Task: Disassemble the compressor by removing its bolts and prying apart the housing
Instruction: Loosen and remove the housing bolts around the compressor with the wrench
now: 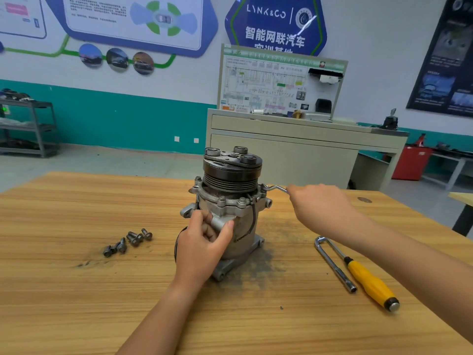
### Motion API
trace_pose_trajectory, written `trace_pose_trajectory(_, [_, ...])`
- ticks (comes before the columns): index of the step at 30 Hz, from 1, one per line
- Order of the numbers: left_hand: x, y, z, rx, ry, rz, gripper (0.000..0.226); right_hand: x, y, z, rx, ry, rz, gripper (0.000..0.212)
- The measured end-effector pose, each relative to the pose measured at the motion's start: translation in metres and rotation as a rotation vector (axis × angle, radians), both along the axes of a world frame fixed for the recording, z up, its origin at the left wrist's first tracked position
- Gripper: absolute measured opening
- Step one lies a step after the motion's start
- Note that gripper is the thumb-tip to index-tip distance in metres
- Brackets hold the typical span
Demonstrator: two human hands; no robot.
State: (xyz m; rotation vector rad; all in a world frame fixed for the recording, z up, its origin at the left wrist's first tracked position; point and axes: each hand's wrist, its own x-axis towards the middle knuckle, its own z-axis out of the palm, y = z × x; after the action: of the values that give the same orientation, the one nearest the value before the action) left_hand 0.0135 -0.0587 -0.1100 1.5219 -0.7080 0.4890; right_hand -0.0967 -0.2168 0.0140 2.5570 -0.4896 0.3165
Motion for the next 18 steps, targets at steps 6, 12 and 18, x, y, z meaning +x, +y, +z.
trace_pose_trajectory(6, [-0.001, 0.0, 0.0, -0.001, 0.0, 0.002, 0.026, 0.006, 0.035, 0.02, -0.266, 0.247, -0.009, 0.021])
trace_pose_trajectory(12, [0.0, 0.0, -0.001, 0.001, 0.008, 0.0, 0.027, 0.003, 0.001, 0.026, -0.293, 0.295, 0.027, 0.014])
trace_pose_trajectory(18, [0.0, 0.0, 0.001, -0.011, 0.018, -0.005, 0.027, 0.037, -0.034, 0.026, -0.306, 0.236, 0.094, 0.02])
